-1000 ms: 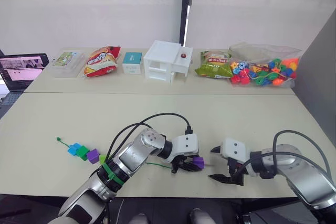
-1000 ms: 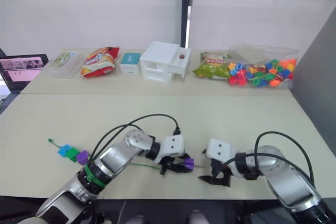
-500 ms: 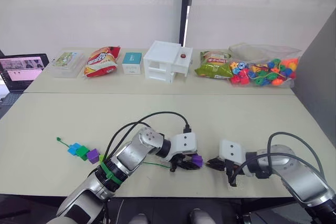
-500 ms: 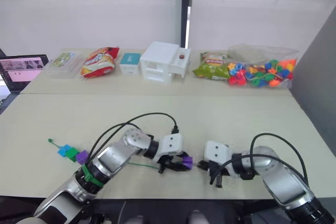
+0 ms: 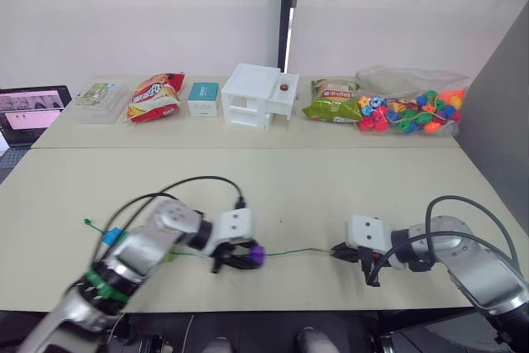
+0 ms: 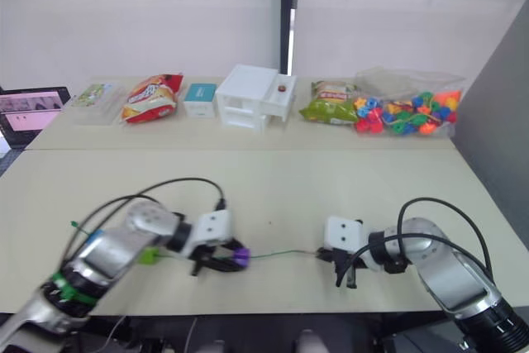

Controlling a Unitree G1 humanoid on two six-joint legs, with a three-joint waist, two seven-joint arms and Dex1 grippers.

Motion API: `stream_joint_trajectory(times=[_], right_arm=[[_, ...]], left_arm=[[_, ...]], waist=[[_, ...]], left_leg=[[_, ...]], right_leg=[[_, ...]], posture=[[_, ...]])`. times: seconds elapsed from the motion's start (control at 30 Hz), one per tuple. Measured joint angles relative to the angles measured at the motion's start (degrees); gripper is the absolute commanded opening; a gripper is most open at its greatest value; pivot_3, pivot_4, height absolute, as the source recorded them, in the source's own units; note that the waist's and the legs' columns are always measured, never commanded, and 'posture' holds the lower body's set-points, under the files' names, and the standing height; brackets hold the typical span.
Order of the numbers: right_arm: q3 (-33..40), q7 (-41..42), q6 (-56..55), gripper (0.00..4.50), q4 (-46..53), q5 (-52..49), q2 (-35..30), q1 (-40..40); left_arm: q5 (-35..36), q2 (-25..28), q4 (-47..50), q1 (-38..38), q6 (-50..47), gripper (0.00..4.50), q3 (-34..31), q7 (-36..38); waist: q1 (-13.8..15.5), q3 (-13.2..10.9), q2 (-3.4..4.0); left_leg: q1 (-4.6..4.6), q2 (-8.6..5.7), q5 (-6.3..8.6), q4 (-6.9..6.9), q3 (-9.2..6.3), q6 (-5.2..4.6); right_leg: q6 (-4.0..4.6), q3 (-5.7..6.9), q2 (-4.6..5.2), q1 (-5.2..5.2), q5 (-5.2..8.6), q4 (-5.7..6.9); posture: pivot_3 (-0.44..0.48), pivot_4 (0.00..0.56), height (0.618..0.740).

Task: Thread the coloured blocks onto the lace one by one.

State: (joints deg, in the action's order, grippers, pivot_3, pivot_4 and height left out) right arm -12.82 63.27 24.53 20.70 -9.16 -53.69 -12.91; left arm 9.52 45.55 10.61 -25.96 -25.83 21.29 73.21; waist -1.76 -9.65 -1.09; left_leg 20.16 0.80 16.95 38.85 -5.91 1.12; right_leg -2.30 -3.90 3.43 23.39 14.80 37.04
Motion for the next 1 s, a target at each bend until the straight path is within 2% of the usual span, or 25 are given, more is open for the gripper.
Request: stream_joint_trajectory(times=[0.07, 0.27, 0.5, 0.63, 0.7, 0.9, 1.0], right_arm=[[0.0, 0.3, 0.0, 0.00, 0.0, 0.0, 0.0, -0.1], [-0.1, 0.3, -0.1, 0.00, -0.6, 0.2, 0.3, -0.8], [-0.6, 0.0, 0.0, 0.00, -1.2, 1.2, 2.5, -1.9], [-0.6, -0.1, 0.7, 0.00, -0.7, 1.2, 2.5, -1.9], [-0.6, -0.2, 1.0, 0.00, -0.5, 1.2, 2.6, -1.8], [-0.6, -0.4, 1.4, 0.00, -0.2, 1.2, 2.7, -1.7], [-0.6, -0.7, 1.7, 0.00, -0.1, 1.2, 2.8, -1.7]], left_arm=[[1.0, 5.2, -0.6, 1.3, 1.4, 1.38, -3.1, 2.8], [-0.4, 14.2, -9.1, 2.2, 11.3, 1.38, -6.9, 9.0], [-1.8, 14.9, -14.3, 3.2, 20.6, 1.38, -7.7, 11.4], [-2.3, 14.9, -15.1, 3.3, 22.2, 1.38, -8.0, 11.7], [-2.4, 14.8, -15.4, 3.4, 22.3, 2.40, -8.1, 11.6], [-2.6, 14.3, -16.0, 4.2, 22.0, 4.35, -8.4, 11.7], [-2.6, 14.3, -14.9, 3.8, 20.1, 4.46, -8.4, 12.0]], waist=[[0.0, 0.0, 0.02], [0.4, -0.1, 0.06], [0.6, -0.1, 0.07], [0.4, -0.1, 0.07], [0.3, -0.1, 0.08], [0.4, -0.1, 0.10], [0.5, -0.1, 0.09]], left_leg=[[0.02, 0.00, 0.00, 0.01, 0.01, 0.00], [0.04, 0.00, 0.00, -0.01, 0.06, 0.00], [0.07, 0.02, 0.01, -0.03, 0.10, -0.01], [0.04, 0.02, 0.01, -0.03, 0.12, -0.01], [0.03, 0.02, 0.01, -0.03, 0.11, -0.01], [0.05, 0.02, 0.01, -0.01, 0.12, -0.01], [0.07, 0.02, 0.01, 0.01, 0.12, -0.01]], right_leg=[[0.00, 0.00, 0.01, 0.00, 0.00, -0.03], [0.00, 0.00, 0.01, 0.05, 0.01, -0.04], [0.00, 0.00, 0.01, 0.11, 0.00, 0.00], [0.00, 0.00, 0.01, 0.11, 0.00, 0.04], [0.00, 0.00, 0.00, 0.11, 0.00, 0.06], [0.00, -0.01, 0.01, 0.13, 0.00, 0.08], [0.00, -0.01, 0.01, 0.13, 0.00, 0.08]], posture=[[0.000, 0.150, 0.740], [0.000, 0.150, 0.740], [0.000, 0.150, 0.740], [0.000, 0.150, 0.740], [0.000, 0.150, 0.740], [0.000, 0.150, 0.740], [0.000, 0.150, 0.740]])
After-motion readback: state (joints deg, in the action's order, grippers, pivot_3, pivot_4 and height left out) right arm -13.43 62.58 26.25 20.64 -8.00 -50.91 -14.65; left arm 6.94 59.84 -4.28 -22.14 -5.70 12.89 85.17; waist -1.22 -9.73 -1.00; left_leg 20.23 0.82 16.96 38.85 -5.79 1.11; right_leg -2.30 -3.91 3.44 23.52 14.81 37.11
